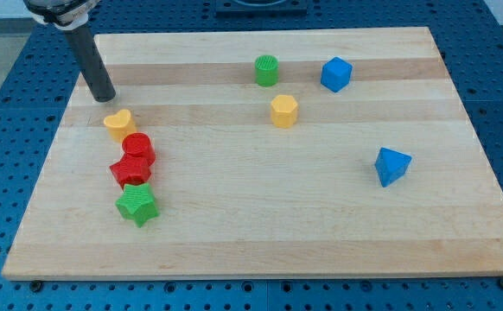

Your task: Keep the yellow heart at the top right side of the red circle

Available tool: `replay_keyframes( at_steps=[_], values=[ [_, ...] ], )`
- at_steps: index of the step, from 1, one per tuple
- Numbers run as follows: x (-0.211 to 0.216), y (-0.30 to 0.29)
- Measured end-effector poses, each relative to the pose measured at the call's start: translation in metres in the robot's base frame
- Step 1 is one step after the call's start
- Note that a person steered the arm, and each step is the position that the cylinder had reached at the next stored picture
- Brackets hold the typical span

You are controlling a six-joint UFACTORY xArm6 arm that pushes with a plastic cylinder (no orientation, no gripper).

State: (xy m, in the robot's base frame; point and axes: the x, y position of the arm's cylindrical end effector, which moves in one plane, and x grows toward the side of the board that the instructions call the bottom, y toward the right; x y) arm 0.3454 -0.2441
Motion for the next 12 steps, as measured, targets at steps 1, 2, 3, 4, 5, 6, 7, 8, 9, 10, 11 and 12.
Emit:
replay_keyframes(
  at_steps=[1,2,3,4,5,6,7,8,9,10,11,12],
  values=[
    [-0.005,-0.005],
    [-0.017,-0.037],
    [-0.017,-0.059],
    [-0.016,-0.061],
    [0.002,-0.061],
    [0.033,-0.061],
    [0.056,-0.057],
    [0.057,-0.030],
    [0.057,0.008],
    [0.057,0.006],
    [0.060,-0.014],
    [0.064,-0.005]
  ],
)
